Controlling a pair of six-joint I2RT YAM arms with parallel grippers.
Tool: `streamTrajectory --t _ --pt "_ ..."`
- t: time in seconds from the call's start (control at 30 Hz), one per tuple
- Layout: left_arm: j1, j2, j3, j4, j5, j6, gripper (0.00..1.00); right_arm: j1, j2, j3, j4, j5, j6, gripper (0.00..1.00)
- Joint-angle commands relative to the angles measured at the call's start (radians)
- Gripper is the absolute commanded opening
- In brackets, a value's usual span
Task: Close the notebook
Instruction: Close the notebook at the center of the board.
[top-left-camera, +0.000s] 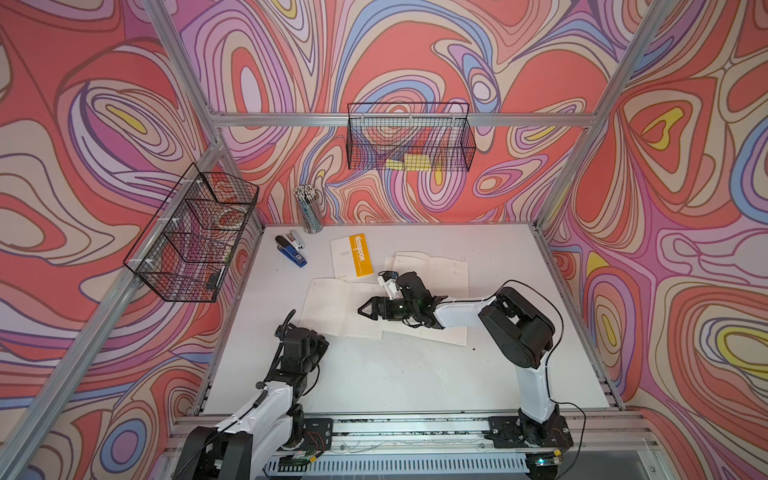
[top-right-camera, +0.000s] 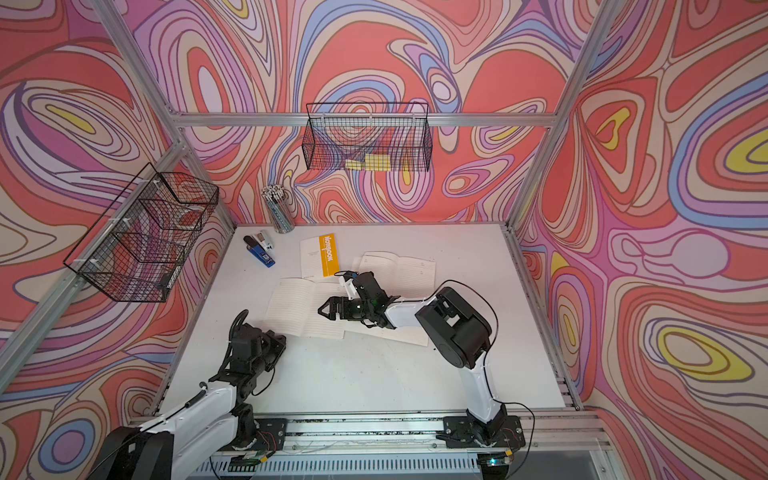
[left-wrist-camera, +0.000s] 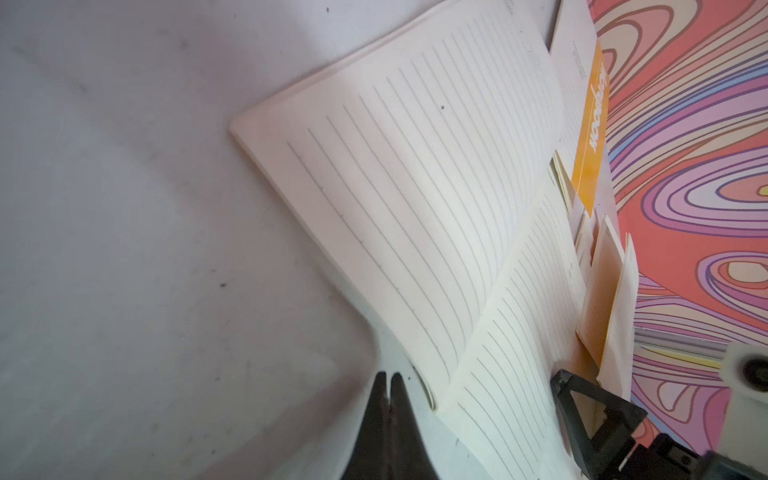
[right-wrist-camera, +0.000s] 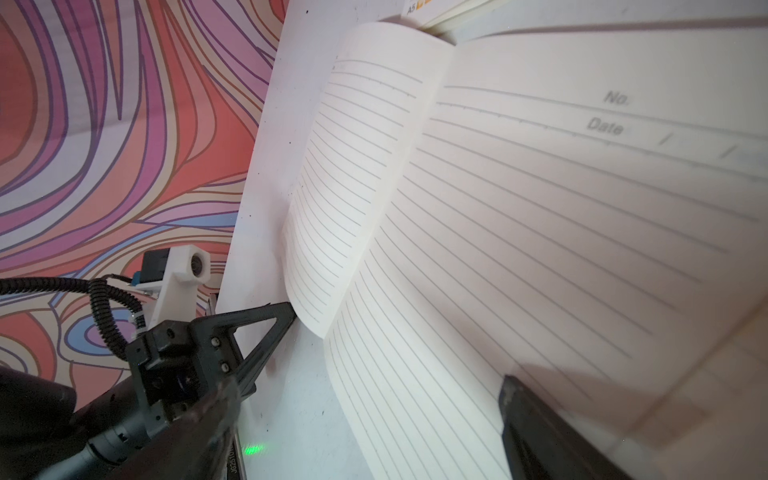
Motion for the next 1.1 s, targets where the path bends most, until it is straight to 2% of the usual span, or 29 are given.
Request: streamTrajectory --t 0.0,0.07,0.13,0.37,0.7,0.77,0.97,1.0,1.07 --pt "-0.003 -0.019 -0.013 -0.054 -0.038 0.002 0.33 0.009 0.026 0.006 0.022 -0.01 0.005 0.98" --pt "-0.003 -0.011 -0.017 -0.039 -0.03 -0.013 0.42 0.011 0.025 0.006 0.021 -0.008 0.006 0.98" --pt "-0.003 0.004 -0.019 -0.005 -0.014 -0.024 0.45 0.011 0.026 0.006 0.023 -0.007 0.006 0.98" --pt "-0.003 0.09 -0.005 0.059 -0.005 -0.062 0.46 0.012 0.027 0.01 0.021 -0.008 0.006 0.98" --pt "-0.003 0.304 0.019 0.252 0.002 -0.096 0.45 0.012 0.023 0.006 0.021 -0.009 0.004 0.98" --pt "-0.003 0.342 0.015 0.3 0.006 -0.108 0.41 0.014 0.02 0.006 0.02 -0.009 0.003 0.98" --pt "-0.003 0.399 -0.02 0.411 0.022 -0.111 0.04 0.013 0.024 0.007 0.019 -0.009 0.002 0.98" --pt "-0.003 0.398 -0.028 0.424 0.021 -0.106 0.0 0.015 0.026 0.008 0.019 -0.011 0.002 0.98" --pt "-0.003 0.39 -0.038 0.438 0.019 -0.093 0.0 0.015 0.027 0.012 0.02 -0.012 0.004 0.99"
